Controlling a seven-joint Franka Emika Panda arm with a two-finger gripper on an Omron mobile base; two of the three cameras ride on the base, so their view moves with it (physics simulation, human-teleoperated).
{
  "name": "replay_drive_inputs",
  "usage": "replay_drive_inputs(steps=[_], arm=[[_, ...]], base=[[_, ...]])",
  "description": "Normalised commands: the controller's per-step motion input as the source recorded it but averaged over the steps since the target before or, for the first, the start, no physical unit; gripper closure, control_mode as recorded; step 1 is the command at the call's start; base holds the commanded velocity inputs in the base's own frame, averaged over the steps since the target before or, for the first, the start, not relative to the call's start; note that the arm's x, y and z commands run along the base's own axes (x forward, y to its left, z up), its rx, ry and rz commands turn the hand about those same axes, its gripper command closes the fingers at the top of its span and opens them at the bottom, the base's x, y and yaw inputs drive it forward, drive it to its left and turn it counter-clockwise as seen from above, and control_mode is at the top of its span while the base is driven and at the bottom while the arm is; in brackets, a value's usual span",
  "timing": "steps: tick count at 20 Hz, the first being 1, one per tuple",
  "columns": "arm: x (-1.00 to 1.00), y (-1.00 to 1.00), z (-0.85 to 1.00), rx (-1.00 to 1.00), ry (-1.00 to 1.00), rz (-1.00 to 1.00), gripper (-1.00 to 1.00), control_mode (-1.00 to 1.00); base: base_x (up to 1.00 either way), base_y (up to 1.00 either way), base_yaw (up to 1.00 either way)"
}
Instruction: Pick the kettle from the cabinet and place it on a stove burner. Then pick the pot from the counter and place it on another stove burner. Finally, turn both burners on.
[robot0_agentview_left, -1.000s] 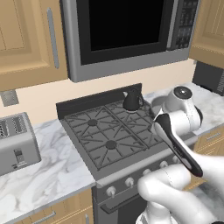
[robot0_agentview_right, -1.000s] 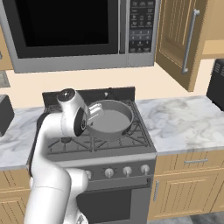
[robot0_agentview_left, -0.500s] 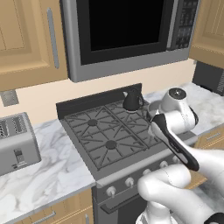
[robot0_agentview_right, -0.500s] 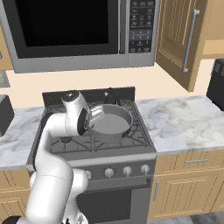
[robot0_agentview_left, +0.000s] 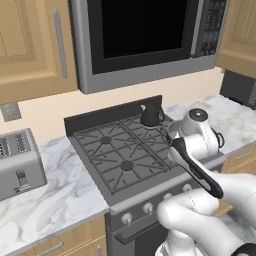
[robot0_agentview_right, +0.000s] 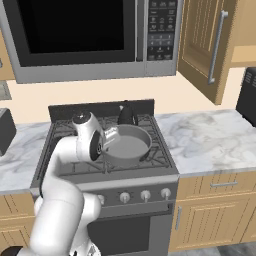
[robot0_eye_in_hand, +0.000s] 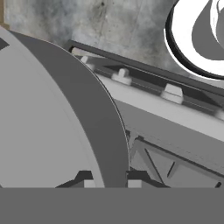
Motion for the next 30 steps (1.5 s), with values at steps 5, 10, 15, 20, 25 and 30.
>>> replay_drive_inputs(steps=[5, 10, 15, 20, 25, 30], arm=[[0.16, -0.08, -0.24, -0.02, 0.0, 0.0, 1.0, -1.0], [0.31, -0.03, -0.18, -0.02, 0.0, 0.0, 1.0, -1.0], [0.41, 0.0, -0.14, -0.01, 0.0, 0.0, 1.0, -1.0], [0.37, 0.0, -0.09, 0.0, 0.0, 0.0, 1.0, -1.0], [0.27, 0.0, -0.07, 0.0, 0.01, 0.0, 1.0, -1.0], [0.18, 0.0, -0.07, 0.0, 0.03, 0.0, 1.0, -1.0]], base=[[0.0, 0.0, 0.0], [0.0, 0.0, 0.0], [0.0, 0.0, 0.0], [0.0, 0.0, 0.0], [0.0, 0.0, 0.0], [0.0, 0.0, 0.0]])
